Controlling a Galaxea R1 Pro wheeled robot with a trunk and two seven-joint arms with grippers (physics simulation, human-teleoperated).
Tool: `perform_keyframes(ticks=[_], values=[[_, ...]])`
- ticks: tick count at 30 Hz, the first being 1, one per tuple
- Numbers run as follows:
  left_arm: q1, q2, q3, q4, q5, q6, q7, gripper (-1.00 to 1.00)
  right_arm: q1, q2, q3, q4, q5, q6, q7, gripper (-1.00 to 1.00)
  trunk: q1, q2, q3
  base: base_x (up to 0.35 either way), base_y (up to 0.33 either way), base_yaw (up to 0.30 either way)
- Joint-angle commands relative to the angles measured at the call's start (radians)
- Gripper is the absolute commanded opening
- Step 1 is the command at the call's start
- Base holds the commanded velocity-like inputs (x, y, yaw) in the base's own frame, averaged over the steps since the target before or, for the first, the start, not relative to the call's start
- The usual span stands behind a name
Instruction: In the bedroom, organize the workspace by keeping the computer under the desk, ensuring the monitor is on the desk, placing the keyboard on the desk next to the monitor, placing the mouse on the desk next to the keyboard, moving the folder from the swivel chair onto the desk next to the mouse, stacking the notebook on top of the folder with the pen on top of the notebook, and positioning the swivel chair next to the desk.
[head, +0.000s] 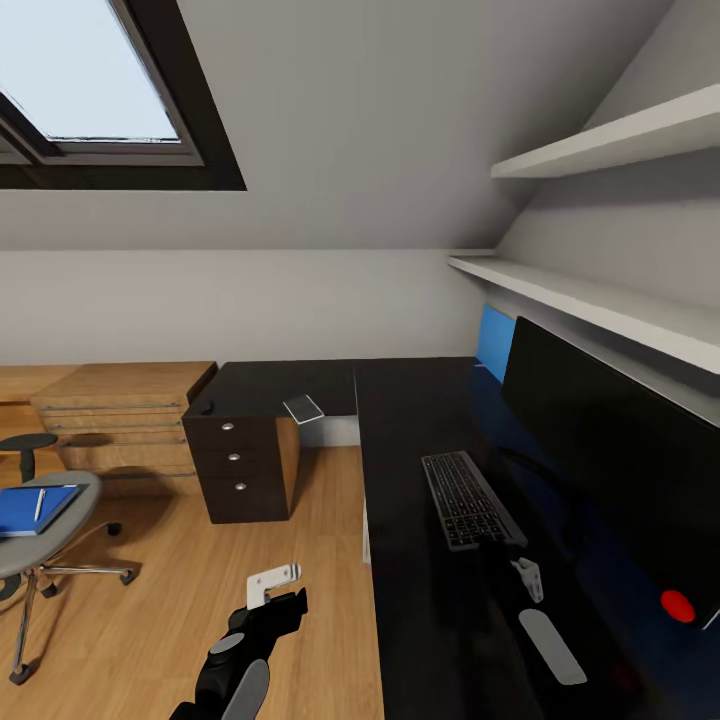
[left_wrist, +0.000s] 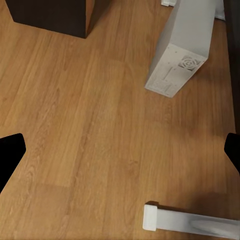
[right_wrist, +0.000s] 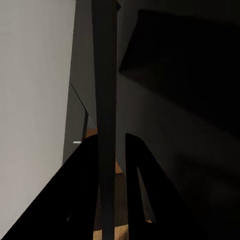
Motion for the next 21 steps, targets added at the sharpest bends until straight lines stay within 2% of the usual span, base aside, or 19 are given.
perform_keyframes(ticks=[1, 6, 7, 15, 21], values=[[-0.001, 0.0, -0.001, -0.001, 0.009, 0.002, 0.009, 1.0, 0.0, 0.0, -0.005, 0.003, -0.012, 0.002, -0.007, -1.0, 0.0, -0.001, -0.002, 0.0, 0.0, 0.0], [-0.001, 0.0, -0.001, -0.001, 0.009, 0.002, 0.009, 1.0, 0.0, 0.0, -0.005, 0.003, -0.012, 0.002, -0.007, -1.0, 0.0, -0.001, -0.002, 0.0, 0.0, 0.0], [-0.001, 0.0, -0.001, -0.001, 0.009, 0.002, 0.009, 1.0, 0.0, 0.0, -0.005, 0.003, -0.012, 0.002, -0.008, 1.0, 0.0, -0.001, -0.002, 0.0, 0.0, 0.0], [-0.001, 0.001, 0.0, -0.001, 0.009, -0.001, 0.009, 1.0, 0.0, -0.001, -0.005, 0.003, -0.012, 0.002, -0.009, 1.0, 0.0, -0.001, -0.002, -0.001, 0.0, 0.0], [-0.001, 0.002, 0.0, -0.001, 0.008, -0.001, 0.011, 1.0, 0.0, -0.001, -0.006, 0.003, -0.011, -0.007, -0.009, 1.0, 0.0, -0.001, -0.002, -0.245, -0.134, 0.0]])
